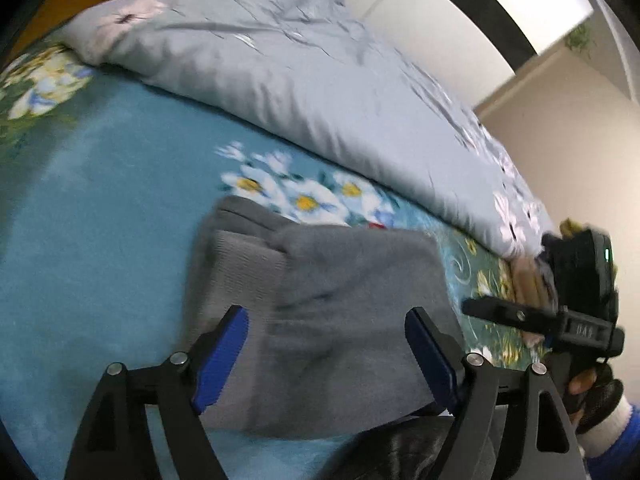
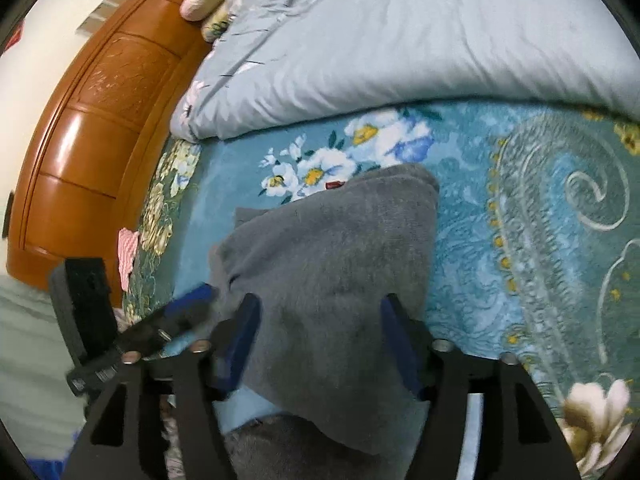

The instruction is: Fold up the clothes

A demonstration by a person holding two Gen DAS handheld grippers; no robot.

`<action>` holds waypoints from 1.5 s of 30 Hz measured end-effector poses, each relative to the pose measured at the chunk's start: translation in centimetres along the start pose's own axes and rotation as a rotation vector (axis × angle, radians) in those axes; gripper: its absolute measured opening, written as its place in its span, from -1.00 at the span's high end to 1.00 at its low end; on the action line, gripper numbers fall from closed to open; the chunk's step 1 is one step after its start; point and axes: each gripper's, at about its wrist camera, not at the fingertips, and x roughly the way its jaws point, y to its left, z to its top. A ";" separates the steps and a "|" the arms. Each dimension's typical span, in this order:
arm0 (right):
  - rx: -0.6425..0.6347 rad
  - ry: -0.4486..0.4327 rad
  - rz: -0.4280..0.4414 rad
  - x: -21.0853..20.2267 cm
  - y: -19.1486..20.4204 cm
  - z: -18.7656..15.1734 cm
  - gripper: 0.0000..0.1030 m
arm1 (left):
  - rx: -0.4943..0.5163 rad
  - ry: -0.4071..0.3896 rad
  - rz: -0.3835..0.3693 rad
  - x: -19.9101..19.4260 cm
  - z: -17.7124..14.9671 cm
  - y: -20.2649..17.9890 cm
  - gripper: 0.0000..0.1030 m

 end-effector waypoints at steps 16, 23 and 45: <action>0.141 0.082 0.055 1.9 -4.1 -2.1 -0.38 | -0.194 0.137 -0.019 3.6 -0.4 7.3 -0.60; 0.214 0.090 0.107 4.1 -5.0 -1.5 -0.38 | -0.216 0.177 -0.064 5.4 0.4 8.0 -0.52; 0.260 0.090 0.074 5.2 -3.6 0.0 0.08 | -0.141 0.140 0.061 4.5 1.4 4.4 0.21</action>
